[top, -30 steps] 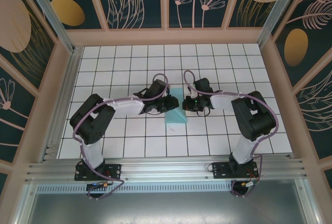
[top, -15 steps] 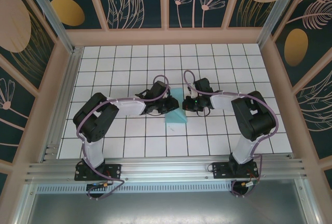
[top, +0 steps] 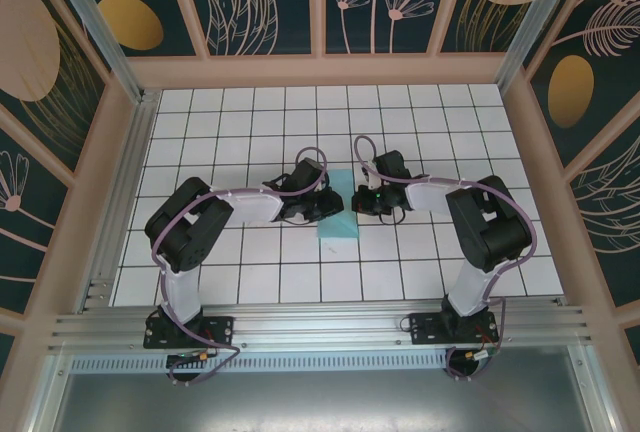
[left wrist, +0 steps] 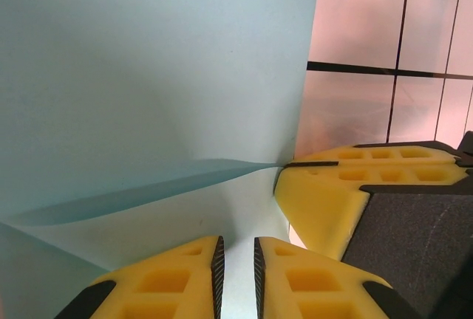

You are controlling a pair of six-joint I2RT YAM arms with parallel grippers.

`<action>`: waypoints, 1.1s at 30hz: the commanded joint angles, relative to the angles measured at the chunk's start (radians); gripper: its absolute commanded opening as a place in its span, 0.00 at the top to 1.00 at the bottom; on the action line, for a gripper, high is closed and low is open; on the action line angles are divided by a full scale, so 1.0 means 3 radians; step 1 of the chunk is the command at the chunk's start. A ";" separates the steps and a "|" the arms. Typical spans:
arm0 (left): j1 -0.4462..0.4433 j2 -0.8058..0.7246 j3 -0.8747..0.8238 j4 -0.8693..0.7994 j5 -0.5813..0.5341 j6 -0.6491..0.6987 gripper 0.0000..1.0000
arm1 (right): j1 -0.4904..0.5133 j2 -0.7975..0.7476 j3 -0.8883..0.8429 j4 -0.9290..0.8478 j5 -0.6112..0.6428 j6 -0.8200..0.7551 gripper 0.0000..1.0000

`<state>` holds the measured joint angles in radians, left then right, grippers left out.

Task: Fold a paper plane with a square sheet of paper (pick it up from the middle)
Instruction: Fold the triangle a second time at the center of the table.

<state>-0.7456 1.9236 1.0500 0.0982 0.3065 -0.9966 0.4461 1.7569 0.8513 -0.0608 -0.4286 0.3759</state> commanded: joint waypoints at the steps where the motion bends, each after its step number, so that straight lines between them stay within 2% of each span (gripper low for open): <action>1: 0.0001 0.0046 0.0084 -0.0092 -0.0045 0.0080 0.78 | -0.0006 0.0023 -0.0097 -0.0147 0.0022 0.0041 0.94; 33: 0.0005 0.0157 0.0125 -0.0133 -0.0025 0.0134 0.79 | -0.0040 -0.0063 -0.0167 -0.0140 0.0089 0.0066 0.94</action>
<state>-0.7456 1.9461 1.0645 0.0761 0.3061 -0.9756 0.4419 1.7504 0.8383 -0.0475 -0.4309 0.3828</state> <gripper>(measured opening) 0.214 0.068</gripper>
